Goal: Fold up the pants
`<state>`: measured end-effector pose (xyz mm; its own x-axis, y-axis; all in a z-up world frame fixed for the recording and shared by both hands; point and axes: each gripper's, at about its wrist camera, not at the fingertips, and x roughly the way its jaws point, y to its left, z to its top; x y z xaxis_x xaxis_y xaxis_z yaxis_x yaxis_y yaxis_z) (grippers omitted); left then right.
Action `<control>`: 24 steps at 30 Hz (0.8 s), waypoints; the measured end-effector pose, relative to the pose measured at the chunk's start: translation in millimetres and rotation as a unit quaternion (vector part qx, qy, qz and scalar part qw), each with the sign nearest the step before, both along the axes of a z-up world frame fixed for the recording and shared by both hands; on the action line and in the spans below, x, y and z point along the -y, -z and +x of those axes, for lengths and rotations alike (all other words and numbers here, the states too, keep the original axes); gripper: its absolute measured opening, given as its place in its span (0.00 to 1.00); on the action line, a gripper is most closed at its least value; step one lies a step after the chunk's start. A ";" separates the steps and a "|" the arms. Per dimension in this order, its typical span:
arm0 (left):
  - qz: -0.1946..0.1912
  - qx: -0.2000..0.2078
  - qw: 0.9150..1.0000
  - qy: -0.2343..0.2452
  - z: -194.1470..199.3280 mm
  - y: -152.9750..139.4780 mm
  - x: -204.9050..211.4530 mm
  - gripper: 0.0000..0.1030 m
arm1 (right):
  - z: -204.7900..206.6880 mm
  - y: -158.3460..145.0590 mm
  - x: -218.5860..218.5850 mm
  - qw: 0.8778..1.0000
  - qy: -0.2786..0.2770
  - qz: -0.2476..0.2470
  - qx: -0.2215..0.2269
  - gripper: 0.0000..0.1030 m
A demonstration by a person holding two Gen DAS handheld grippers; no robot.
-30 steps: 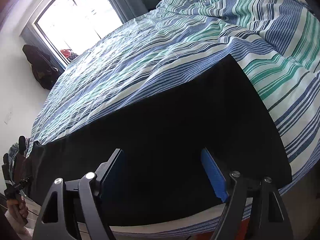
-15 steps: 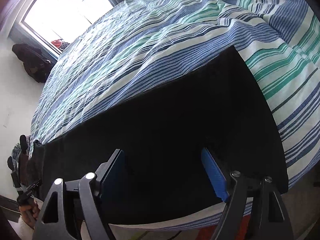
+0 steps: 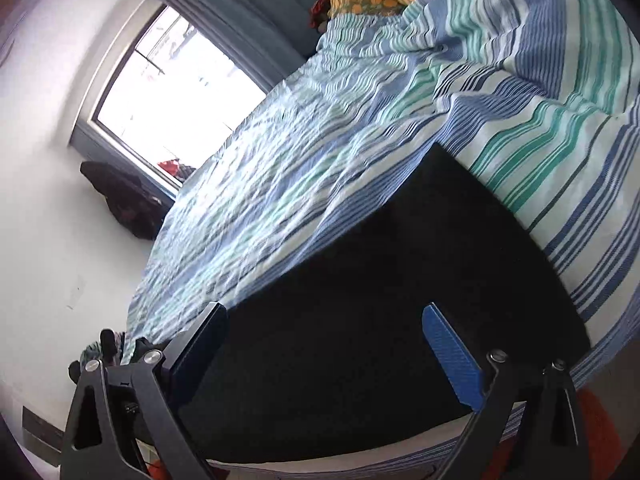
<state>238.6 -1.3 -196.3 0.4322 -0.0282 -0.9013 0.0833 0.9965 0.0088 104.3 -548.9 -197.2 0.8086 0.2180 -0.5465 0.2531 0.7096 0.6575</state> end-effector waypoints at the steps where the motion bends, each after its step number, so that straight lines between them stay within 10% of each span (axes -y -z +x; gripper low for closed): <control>1: 0.000 -0.002 1.000 -0.004 -2.0 -3.8 1.2 0.98 | -4.4 -3.0 6.3 1.000 0.008 0.013 0.016 0.94; 24: 0.005 0.019 0.992 0.122 -62.8 -59.4 122.3 0.98 | -27.6 -19.0 16.7 0.996 -0.006 0.018 0.090 0.94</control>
